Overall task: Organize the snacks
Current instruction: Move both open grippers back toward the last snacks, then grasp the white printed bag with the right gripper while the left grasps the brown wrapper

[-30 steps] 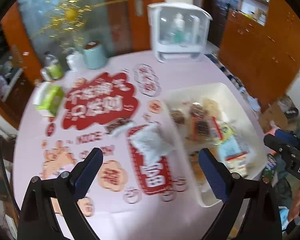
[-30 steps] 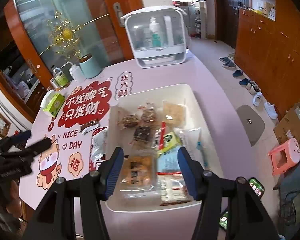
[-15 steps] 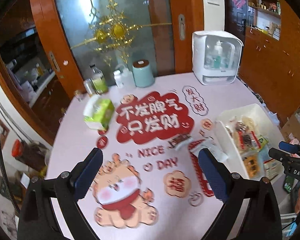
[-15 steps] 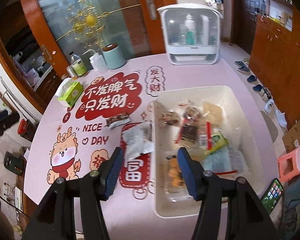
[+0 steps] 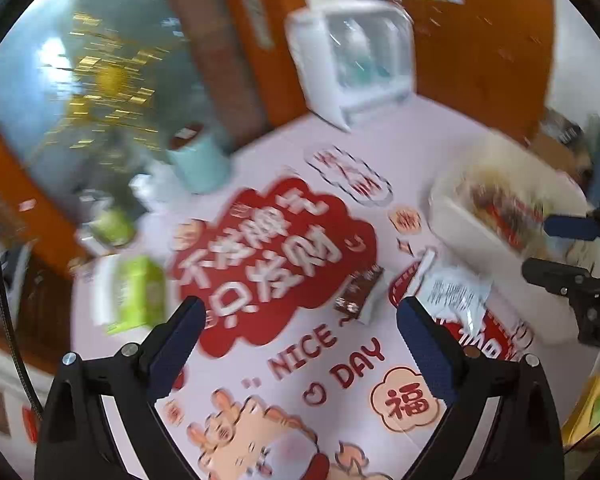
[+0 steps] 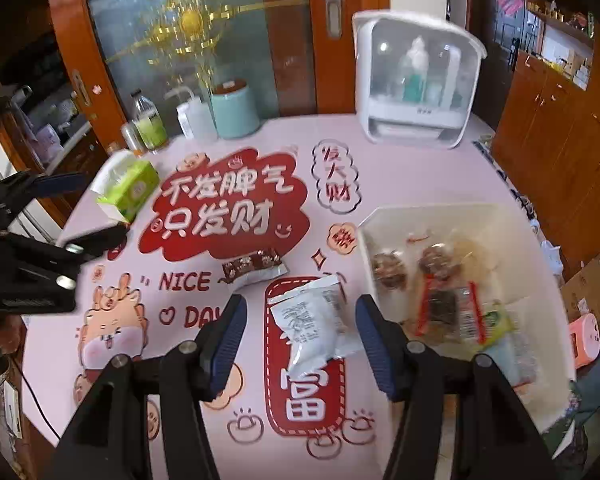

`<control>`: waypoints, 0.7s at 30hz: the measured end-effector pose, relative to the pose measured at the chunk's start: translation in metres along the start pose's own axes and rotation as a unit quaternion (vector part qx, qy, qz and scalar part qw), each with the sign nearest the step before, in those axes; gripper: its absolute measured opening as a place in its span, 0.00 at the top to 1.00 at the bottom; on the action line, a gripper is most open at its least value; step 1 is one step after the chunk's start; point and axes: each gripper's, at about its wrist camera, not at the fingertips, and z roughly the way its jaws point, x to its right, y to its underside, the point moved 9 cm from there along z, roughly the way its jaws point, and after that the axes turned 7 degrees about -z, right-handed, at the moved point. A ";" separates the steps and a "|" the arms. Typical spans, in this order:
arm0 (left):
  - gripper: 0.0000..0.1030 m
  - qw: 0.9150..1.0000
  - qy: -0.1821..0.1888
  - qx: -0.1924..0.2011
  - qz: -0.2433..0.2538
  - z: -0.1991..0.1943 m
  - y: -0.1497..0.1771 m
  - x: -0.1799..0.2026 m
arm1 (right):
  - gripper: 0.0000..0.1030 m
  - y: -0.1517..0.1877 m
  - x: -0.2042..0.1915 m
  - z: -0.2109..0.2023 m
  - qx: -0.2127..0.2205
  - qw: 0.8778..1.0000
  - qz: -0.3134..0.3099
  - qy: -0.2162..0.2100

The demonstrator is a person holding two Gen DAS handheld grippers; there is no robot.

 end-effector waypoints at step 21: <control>0.23 0.979 0.114 -0.169 0.019 0.198 0.046 0.054 | 0.28 0.053 -0.007 0.134 -0.100 0.989 -0.035 0.104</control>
